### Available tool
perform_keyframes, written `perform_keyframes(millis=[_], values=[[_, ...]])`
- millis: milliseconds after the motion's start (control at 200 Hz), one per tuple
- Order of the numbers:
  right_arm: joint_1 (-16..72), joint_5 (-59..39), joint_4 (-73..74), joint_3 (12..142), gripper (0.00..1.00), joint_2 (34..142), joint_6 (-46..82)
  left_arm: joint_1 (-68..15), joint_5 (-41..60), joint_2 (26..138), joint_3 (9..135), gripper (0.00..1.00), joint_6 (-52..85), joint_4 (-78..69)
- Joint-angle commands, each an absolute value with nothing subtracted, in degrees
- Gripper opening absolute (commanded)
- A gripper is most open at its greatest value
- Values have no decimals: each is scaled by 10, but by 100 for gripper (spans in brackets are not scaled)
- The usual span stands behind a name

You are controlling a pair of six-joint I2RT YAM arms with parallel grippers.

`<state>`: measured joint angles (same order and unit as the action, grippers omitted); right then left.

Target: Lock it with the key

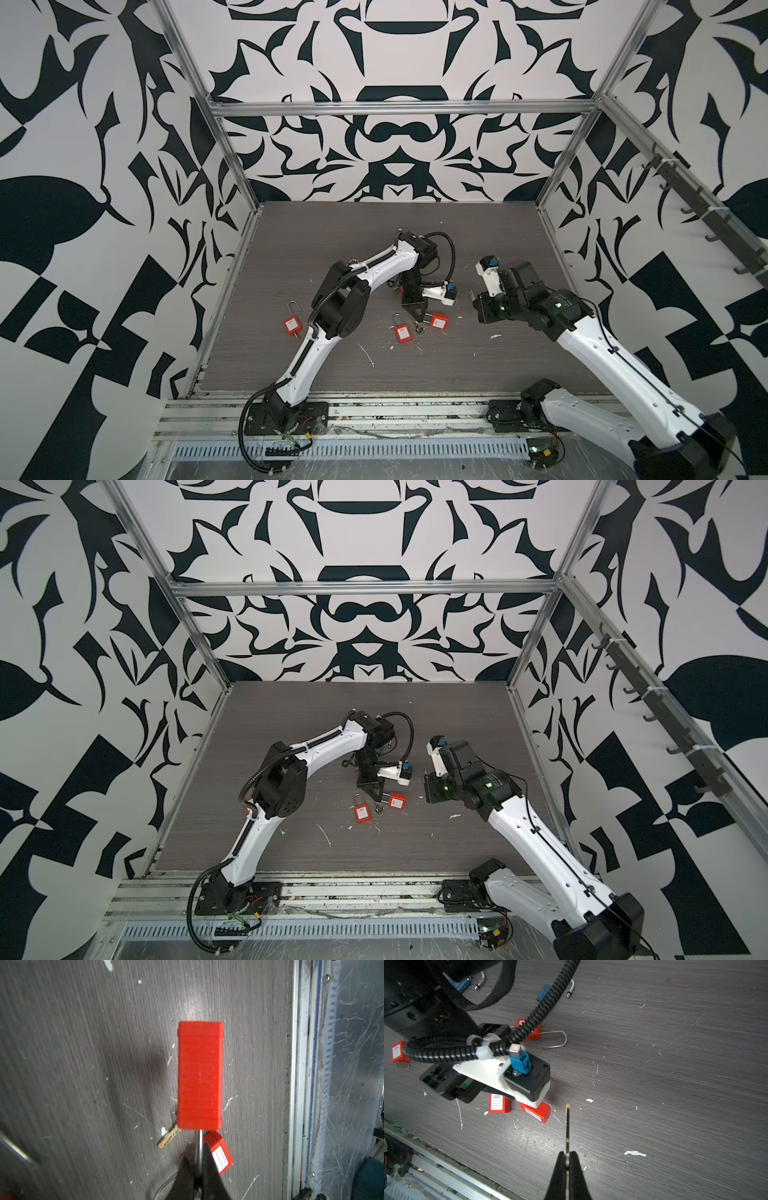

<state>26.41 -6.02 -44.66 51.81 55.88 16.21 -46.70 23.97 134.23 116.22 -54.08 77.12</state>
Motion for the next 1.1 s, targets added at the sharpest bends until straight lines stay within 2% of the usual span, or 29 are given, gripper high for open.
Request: perform_keyframes(millis=[0,310,605,770,955,1095], values=[[270,-66,-429,516,0,562,172,-474,239,1353,1164,11,-558,794],[275,-68,-420,509,0,570,183,-479,230,1384,1191,13,-556,781],[278,-60,-418,508,0,575,193,-477,204,1384,1216,28,-542,724],[287,-55,-422,508,0,571,196,-452,232,1358,1215,30,-499,671],[351,-21,-409,505,0,565,180,-372,324,1241,1094,33,-382,496],[411,11,-416,521,0,643,162,-317,366,1132,946,34,-295,348]])
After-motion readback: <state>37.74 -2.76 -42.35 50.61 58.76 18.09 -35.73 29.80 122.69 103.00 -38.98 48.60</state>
